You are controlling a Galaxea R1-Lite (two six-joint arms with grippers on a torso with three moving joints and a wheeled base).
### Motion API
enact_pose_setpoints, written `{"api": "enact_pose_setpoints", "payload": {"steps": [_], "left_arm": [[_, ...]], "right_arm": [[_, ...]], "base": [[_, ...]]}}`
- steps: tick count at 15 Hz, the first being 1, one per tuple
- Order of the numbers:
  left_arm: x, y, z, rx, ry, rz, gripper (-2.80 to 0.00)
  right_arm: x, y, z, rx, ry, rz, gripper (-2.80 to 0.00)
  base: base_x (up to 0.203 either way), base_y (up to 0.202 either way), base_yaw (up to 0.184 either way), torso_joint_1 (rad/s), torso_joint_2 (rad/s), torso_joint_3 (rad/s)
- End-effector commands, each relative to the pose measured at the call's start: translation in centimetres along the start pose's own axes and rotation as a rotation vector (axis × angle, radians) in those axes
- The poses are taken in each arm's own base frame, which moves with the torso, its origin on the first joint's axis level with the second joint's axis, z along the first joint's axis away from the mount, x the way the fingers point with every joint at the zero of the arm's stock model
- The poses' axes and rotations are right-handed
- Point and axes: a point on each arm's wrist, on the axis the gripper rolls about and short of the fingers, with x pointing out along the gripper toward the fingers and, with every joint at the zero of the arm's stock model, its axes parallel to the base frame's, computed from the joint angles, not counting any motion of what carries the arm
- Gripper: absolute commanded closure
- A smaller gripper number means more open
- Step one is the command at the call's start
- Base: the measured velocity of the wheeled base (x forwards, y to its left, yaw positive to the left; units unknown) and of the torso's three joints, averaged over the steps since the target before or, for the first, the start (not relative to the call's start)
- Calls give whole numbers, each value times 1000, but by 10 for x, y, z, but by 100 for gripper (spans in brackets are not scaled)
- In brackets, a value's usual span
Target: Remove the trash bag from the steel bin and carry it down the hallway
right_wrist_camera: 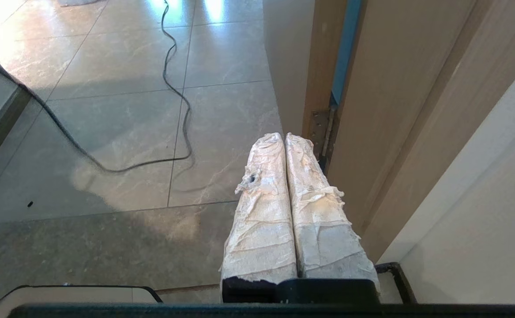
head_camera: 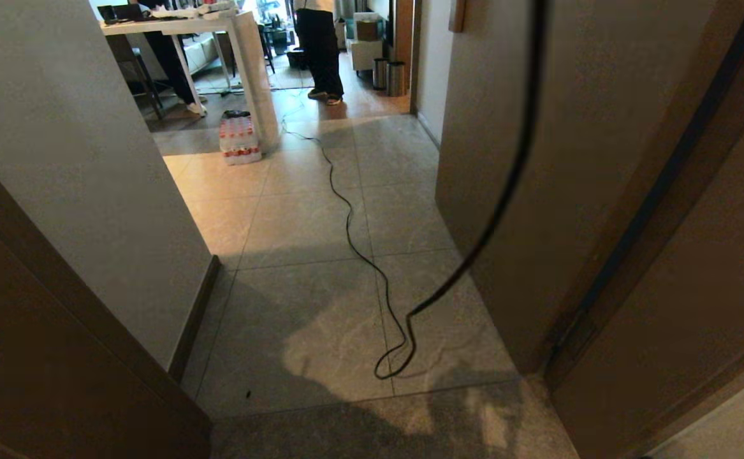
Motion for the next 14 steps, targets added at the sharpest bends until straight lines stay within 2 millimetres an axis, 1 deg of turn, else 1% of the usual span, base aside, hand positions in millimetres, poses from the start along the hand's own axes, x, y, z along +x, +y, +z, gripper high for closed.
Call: {"api": "enact_pose_setpoints", "payload": {"steps": [1,14], "left_arm": [[1,0,-3,0,10,0,0],[1,0,-3,0,10,0,0]], "right_arm": [[0,0,0,0,0,0,0],[0,0,0,0,0,0,0]], "base": [[0,0,0,0,0,0],[0,0,0,0,0,0]]}}
